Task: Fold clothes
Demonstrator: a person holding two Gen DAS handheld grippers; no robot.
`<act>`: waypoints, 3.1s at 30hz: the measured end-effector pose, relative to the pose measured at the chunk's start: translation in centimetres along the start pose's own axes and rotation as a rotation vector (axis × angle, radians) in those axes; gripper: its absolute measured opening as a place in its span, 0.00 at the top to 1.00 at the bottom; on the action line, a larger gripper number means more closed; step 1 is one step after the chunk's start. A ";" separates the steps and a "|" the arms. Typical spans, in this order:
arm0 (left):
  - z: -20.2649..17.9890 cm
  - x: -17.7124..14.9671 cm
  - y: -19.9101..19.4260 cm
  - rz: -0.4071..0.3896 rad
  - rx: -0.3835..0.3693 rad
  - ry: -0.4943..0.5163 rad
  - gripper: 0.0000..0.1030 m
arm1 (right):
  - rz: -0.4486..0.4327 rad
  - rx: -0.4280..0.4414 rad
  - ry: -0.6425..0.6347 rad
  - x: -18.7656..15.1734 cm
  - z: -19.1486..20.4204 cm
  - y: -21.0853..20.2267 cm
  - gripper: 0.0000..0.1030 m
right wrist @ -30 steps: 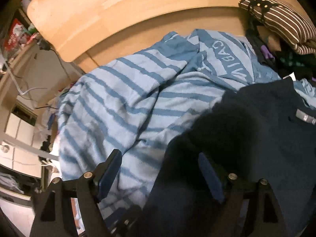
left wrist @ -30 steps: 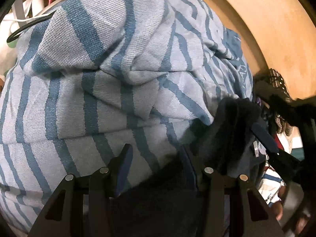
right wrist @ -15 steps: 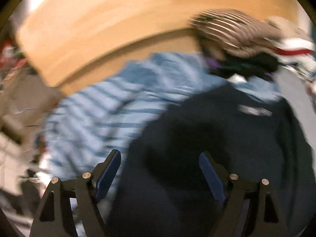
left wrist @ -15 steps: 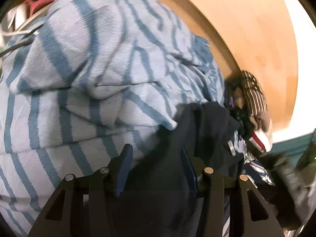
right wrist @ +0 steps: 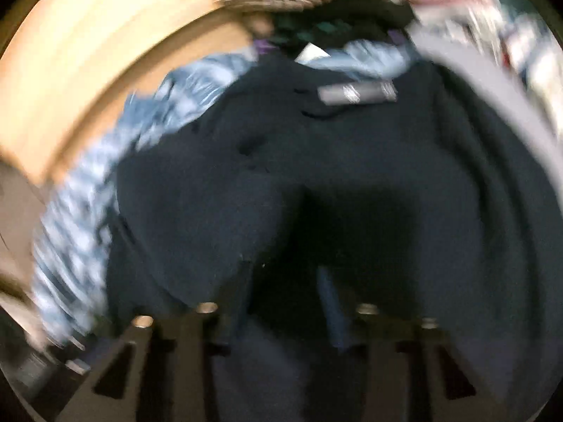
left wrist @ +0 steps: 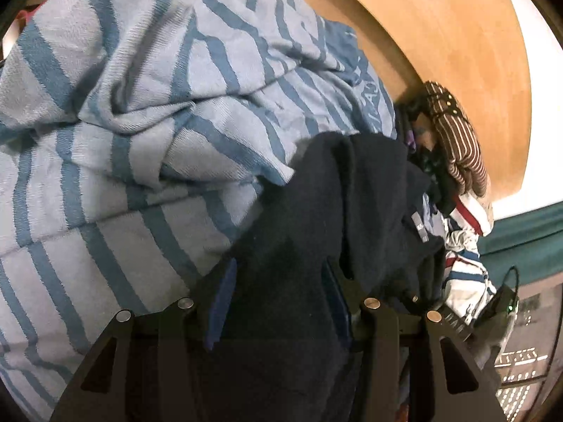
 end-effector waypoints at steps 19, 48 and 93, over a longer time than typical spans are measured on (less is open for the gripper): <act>1.9 0.0 -0.2 -0.011 0.027 -0.095 0.50 | -0.199 0.042 -0.184 3.3 8.2 -4.2 0.93; 6.2 0.6 -3.3 -0.110 -0.098 -0.332 0.51 | 0.110 0.308 -0.043 3.5 10.7 2.2 0.51; -5.7 0.3 6.7 0.231 -0.285 -0.051 0.51 | 0.099 0.062 -0.263 5.5 9.8 0.4 0.42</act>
Point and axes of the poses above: each gripper's, at about its wrist camera, not at the fingertips, and y roughly the way its jaws point, z to its left, x to its top, the point moved 7 cm from there along y, roughly the way its jaws point, and after that the axes turned 14 degrees about z, right-handed, at the moved point
